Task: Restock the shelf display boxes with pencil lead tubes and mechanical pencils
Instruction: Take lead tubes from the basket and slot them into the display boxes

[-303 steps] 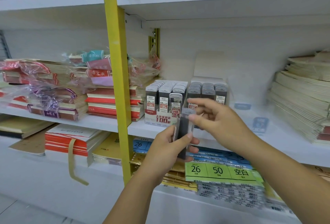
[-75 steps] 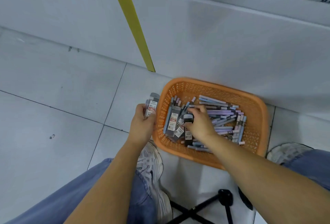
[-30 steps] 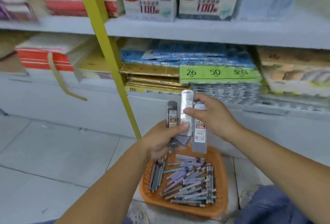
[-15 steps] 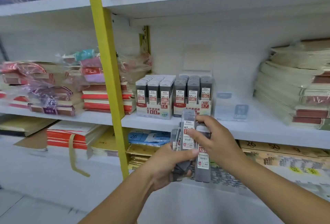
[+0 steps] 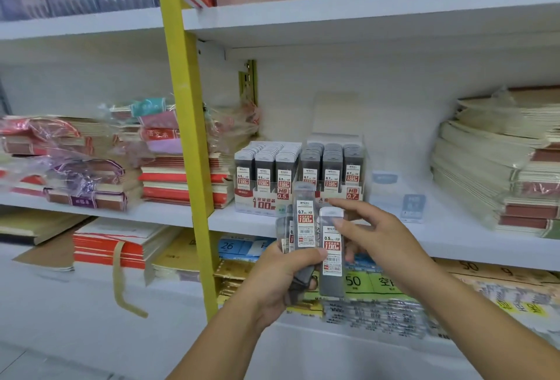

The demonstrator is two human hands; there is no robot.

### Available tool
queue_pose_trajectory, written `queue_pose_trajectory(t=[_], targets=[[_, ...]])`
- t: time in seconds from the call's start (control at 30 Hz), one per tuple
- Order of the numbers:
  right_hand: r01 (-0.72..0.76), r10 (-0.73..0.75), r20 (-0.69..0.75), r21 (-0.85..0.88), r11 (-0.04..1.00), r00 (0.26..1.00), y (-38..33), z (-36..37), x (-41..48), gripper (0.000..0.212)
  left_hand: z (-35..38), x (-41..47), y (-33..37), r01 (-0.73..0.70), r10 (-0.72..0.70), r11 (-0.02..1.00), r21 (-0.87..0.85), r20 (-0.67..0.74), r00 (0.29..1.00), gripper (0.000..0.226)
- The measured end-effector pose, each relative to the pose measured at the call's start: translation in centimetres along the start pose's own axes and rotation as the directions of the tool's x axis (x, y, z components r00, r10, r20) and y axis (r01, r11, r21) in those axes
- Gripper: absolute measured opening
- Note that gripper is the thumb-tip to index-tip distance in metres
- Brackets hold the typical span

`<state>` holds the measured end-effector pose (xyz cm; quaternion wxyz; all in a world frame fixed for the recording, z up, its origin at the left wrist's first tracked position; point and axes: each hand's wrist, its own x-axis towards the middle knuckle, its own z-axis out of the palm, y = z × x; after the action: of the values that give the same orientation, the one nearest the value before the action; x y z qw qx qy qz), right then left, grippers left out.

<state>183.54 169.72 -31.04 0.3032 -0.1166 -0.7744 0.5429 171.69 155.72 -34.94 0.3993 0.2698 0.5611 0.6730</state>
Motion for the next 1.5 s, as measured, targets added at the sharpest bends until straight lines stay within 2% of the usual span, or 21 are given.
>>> queue_pose_trajectory(t=[0.07,0.17,0.23,0.3,0.4,0.47,0.57,0.63,0.83,0.93,1.07,1.1,1.13,1.17,1.23,1.27,1.3,1.4,1.47,1.5], targets=[[-0.006,0.007,-0.010,0.028,1.000,1.000,0.0,-0.2,0.1,0.028,-0.1,0.0,0.1,-0.004,0.004,1.000,-0.023,-0.004,1.000,0.031],[0.018,-0.016,-0.083,0.023,1.000,0.996,-0.7,-0.1,0.6,0.022,-0.5,-0.1,0.7,-0.035,0.031,0.997,-0.073,-0.051,0.998,0.041],[0.085,-0.083,-0.151,0.005,0.996,0.985,-2.0,-0.1,1.4,0.019,-1.4,-0.4,1.3,-0.089,0.078,0.992,-0.087,-0.121,0.990,0.055],[0.211,-0.215,-0.186,-0.043,0.977,0.959,-4.1,0.2,2.7,0.018,-3.0,-0.6,2.0,-0.164,0.141,0.980,-0.112,-0.189,0.972,0.062],[0.388,-0.410,-0.151,-0.155,0.909,0.900,-7.0,1.7,4.8,0.023,-5.4,-0.7,2.6,-0.221,0.188,0.970,-0.101,-0.263,0.946,0.036],[0.440,-0.479,-0.094,-0.270,0.856,0.873,-8.2,3.1,6.2,0.024,-6.9,-0.6,2.8,-0.240,0.208,0.968,-0.074,-0.299,0.931,0.028],[0.459,-0.522,0.021,-0.509,0.729,0.853,-8.9,5.1,8.3,0.020,-8.6,-0.4,3.0,-0.253,0.226,0.967,-0.035,-0.341,0.912,0.030],[0.457,-0.523,0.078,-0.606,0.651,0.849,-8.8,6.1,9.5,0.019,-9.4,-0.3,3.2,-0.262,0.233,0.964,-0.044,-0.334,0.913,0.027],[0.389,-0.439,0.156,-0.766,0.512,0.885,-7.8,7.5,12.0,0.019,-10.6,-0.2,3.2,-0.269,0.259,0.963,0.006,-0.290,0.921,0.015],[0.346,-0.483,0.156,-0.877,0.334,0.861,-6.5,7.7,12.3,0.026,-10.5,-0.2,3.2,-0.241,0.240,0.970,0.032,-0.294,0.925,0.029],[0.283,-0.570,0.138,-0.943,0.173,0.810,-5.3,7.6,11.2,0.033,-9.7,-0.3,3.3,-0.222,0.229,0.974,0.055,-0.251,0.941,0.036],[0.284,-0.579,0.130,-0.941,0.183,0.805,-5.0,7.6,10.7,0.034,-9.5,-0.4,3.3,-0.217,0.226,0.974,0.061,-0.236,0.945,0.036],[0.303,-0.583,0.113,-0.923,0.239,0.805,-4.8,7.6,10.1,0.035,-9.2,-0.5,3.4,-0.211,0.221,0.975,0.069,-0.221,0.950,0.034],[0.336,-0.573,0.083,-0.874,0.351,0.815,-4.7,7.7,9.4,0.036,-8.9,-0.6,3.4,-0.205,0.217,0.975,0.081,-0.201,0.955,0.033],[0.401,-0.509,0.042,-0.673,0.621,0.860,-5.0,8.0,7.9,0.036,-8.3,-0.7,3.4,-0.194,0.212,0.973,0.128,-0.153,0.965,0.028],[0.410,-0.470,0.049,-0.575,0.708,0.881,-5.1,8.1,7.3,0.037,-8.0,-0.8,3.3,-0.185,0.206,0.970,0.160,-0.130,0.970,0.027],[0.405,-0.434,0.071,-0.521,0.751,0.898,-5.3,8.2,6.9,0.038,-7.6,-0.8,3.3,-0.176,0.198,0.966,0.189,-0.109,0.974,0.026],[0.358,-0.352,0.108,-0.492,0.793,0.930,-5.2,7.8,6.2,0.036,-6.5,-0.9,3.0,-0.146,0.170,0.952,0.268,-0.070,0.983,0.028],[0.313,-0.329,0.027,-0.396,0.864,0.944,-4.6,7.0,5.7,0.027,-5.9,-1.0,2.8,-0.145,0.163,0.954,0.263,-0.050,0.985,0.036],[0.286,-0.307,-0.028,-0.295,0.912,0.951,-4.4,6.4,5.4,0.023,-5.6,-0.9,2.8,-0.152,0.166,0.961,0.231,-0.042,0.985,0.043]])
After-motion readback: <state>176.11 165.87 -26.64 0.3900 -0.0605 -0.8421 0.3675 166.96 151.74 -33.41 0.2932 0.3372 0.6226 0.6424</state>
